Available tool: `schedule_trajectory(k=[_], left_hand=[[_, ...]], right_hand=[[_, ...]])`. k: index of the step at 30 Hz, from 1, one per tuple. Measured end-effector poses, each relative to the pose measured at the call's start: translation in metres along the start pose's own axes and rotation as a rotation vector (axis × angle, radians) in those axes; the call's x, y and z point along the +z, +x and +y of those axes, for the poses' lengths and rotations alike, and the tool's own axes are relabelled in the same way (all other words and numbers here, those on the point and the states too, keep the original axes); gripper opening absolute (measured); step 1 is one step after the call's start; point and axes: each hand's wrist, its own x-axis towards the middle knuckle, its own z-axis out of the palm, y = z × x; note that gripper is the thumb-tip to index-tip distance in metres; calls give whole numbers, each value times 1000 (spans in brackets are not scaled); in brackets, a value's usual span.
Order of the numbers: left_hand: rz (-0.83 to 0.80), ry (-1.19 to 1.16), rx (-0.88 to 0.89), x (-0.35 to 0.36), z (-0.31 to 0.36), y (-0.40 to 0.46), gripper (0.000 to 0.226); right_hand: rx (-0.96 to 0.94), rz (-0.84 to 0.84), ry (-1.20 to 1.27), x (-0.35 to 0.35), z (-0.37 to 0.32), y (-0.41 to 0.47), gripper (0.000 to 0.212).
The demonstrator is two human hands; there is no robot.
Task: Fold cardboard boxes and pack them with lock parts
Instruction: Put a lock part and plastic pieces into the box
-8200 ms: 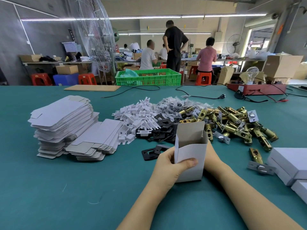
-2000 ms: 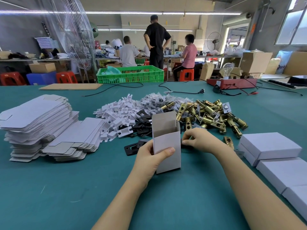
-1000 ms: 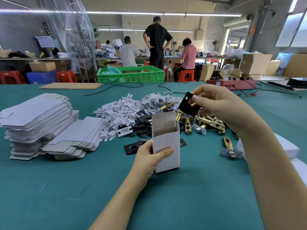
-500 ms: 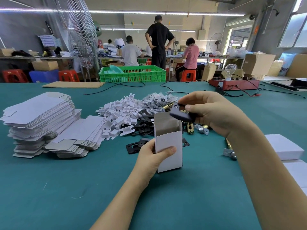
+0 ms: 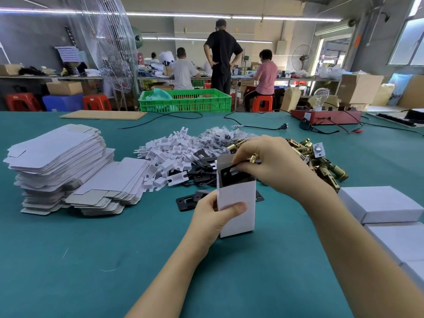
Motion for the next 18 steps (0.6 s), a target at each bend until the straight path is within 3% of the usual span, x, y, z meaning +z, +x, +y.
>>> schedule_trajectory(k=[5,14,18], left_hand=[[6,-5,2,1,2,-1,27],[6,-2,1,0,1,-1,34],[0,-14,0,1,2,-1,31]], right_hand=[[8,3,-59,8,-2,1,7],[82,-1,194,7,3,0,6],[100,-81,230,10,5,0,6]])
